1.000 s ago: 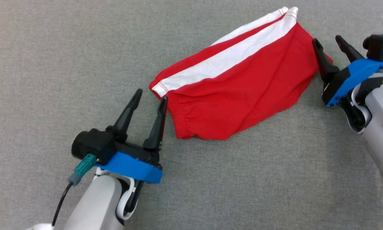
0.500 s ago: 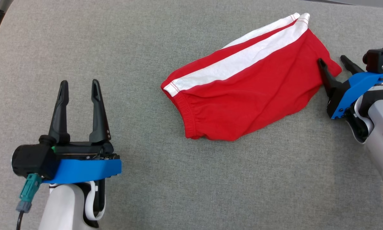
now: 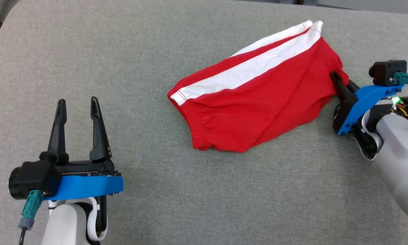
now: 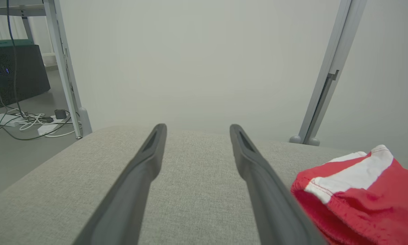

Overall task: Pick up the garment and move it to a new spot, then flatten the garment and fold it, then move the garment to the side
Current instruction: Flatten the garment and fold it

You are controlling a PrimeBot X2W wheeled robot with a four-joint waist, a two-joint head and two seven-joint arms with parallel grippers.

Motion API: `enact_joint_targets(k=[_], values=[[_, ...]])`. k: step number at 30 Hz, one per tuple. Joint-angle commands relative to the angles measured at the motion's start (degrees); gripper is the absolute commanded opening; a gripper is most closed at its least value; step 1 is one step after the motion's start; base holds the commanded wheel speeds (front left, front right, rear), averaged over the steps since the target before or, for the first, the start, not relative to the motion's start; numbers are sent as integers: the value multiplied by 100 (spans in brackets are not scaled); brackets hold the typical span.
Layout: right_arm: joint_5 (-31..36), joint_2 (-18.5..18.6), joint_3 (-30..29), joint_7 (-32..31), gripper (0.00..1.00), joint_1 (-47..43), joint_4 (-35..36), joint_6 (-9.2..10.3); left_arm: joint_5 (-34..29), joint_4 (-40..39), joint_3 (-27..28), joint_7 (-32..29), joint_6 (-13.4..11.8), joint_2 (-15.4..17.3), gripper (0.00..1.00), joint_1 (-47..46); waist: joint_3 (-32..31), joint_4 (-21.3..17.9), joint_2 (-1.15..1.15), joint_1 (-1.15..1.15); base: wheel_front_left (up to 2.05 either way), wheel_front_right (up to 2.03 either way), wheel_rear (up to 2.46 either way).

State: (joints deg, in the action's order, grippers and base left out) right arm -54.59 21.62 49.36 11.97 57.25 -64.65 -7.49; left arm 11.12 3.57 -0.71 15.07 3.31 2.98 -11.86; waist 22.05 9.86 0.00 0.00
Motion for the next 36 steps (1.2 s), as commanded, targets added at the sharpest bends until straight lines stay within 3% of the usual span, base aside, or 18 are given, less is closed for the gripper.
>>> enact_joint_targets(k=[1,14,26,36], values=[[-129,-46,-57,84,0,-146,81,-2,7,52,23,12,-13,-11,100,73,-139,-105,0,0,0,0,0],[-666,152,-352,326,0,-1340,959,-2,-69,302,129,12,115,-12,100,461,-967,-647,0,0,0,0,0],[-644,301,-1795,327,0,-2806,1504,-2,-114,323,290,13,166,-11,100,779,-1363,-912,0,0,0,0,0],[-164,118,-2679,328,0,-3423,1628,-3,-124,314,326,13,211,-12,100,915,-1541,-923,0,0,0,0,0]])
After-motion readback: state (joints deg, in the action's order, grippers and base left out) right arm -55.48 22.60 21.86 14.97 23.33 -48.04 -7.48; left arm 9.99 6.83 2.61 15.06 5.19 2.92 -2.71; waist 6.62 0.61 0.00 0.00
